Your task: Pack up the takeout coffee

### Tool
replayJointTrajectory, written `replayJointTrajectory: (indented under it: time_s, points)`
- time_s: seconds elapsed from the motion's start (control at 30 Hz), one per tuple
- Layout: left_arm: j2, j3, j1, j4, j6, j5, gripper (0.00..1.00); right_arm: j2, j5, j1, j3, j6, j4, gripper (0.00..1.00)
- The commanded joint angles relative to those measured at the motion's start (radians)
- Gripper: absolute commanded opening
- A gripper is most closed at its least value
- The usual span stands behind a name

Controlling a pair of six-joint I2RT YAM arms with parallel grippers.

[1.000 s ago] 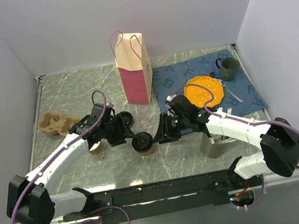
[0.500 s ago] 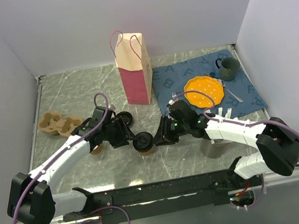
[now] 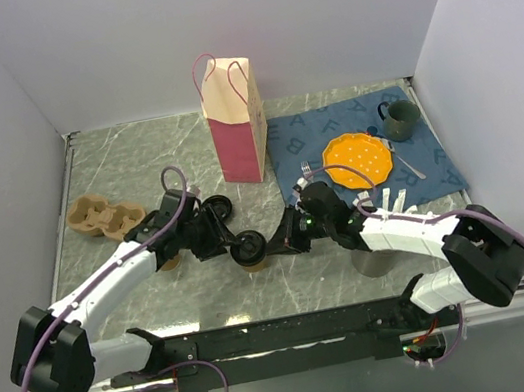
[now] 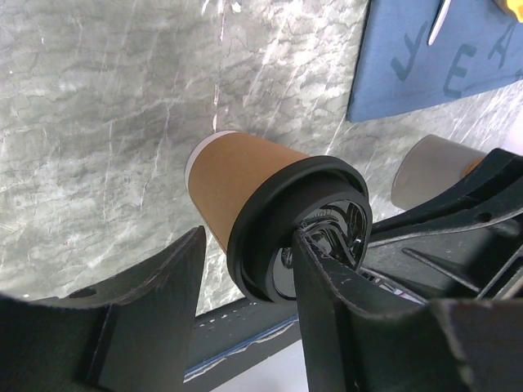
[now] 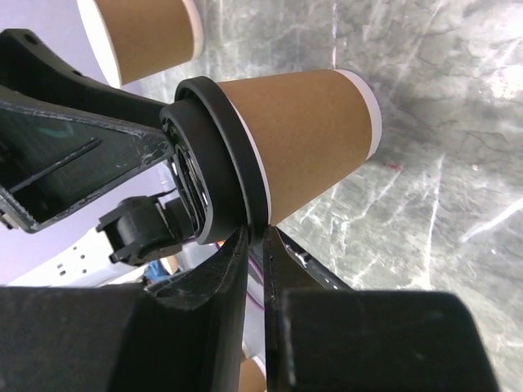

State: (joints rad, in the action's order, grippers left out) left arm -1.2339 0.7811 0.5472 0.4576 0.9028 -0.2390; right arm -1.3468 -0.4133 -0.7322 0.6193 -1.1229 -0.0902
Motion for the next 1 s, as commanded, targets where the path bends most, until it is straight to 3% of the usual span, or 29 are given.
replayJointTrajectory:
  time_s: [0.0,0.33,0.63,0.97]
  points:
    - [-0.021,-0.052,0.034,0.059,0.013,0.003,0.51,-0.061,0.071,-0.007,-0.05,-0.014,-0.1,0.15]
    - [-0.041,-0.078,0.048,0.095,0.01,0.046,0.5,-0.077,0.191,-0.01,-0.115,-0.011,0.052,0.16]
    - [-0.075,-0.095,0.056,0.101,0.031,0.059,0.5,-0.118,0.287,-0.029,-0.053,0.054,0.288,0.2]
    - [-0.09,-0.1,0.065,0.115,0.064,0.081,0.49,-0.135,0.288,-0.036,-0.096,0.087,0.25,0.13]
